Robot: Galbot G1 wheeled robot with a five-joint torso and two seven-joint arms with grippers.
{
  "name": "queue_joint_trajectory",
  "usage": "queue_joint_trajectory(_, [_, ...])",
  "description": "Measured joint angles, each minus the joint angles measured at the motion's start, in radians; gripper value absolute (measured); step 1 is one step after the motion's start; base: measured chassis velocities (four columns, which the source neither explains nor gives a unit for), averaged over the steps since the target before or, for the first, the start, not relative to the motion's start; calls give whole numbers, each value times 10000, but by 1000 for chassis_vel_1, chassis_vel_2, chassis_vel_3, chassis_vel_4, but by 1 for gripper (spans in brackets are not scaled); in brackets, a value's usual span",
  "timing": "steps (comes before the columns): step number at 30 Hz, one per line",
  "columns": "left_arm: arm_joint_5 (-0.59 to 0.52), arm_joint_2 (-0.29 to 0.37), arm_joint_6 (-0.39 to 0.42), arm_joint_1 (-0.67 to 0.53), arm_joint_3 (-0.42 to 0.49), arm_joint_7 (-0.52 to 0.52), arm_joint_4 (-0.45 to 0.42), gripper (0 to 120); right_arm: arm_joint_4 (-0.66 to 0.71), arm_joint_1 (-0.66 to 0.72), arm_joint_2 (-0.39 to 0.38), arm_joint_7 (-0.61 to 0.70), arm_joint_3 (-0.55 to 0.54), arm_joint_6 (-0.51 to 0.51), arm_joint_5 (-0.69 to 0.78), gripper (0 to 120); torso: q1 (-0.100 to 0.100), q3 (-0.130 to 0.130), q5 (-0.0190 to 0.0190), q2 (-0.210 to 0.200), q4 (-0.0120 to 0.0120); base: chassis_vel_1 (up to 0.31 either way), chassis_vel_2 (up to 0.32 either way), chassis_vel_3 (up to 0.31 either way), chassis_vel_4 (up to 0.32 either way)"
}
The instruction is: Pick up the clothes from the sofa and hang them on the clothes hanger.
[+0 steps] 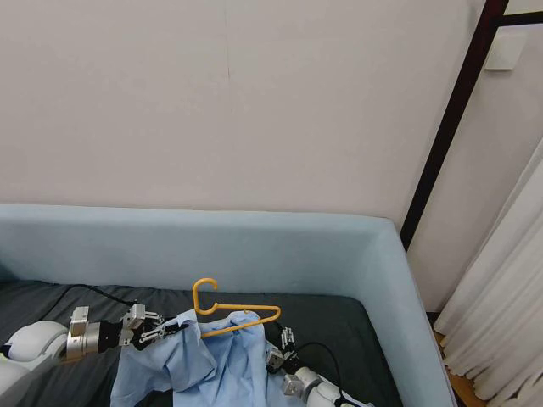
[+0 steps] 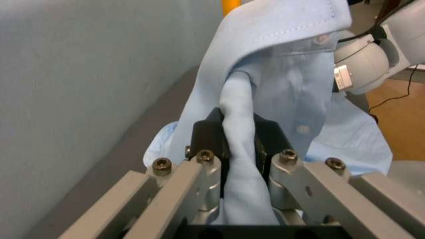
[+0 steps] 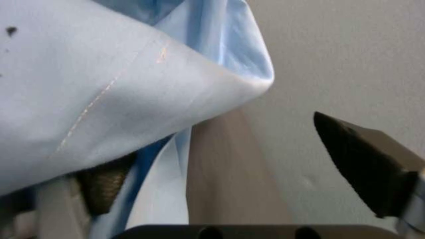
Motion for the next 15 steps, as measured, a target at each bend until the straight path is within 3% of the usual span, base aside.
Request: queue_joint_trajectory(15, [-12,-13,6,276,-333,60,-64,7,-177,71,-14,70,-18,-336,462,36,0,-1,1,0,-1,0,0,0,0])
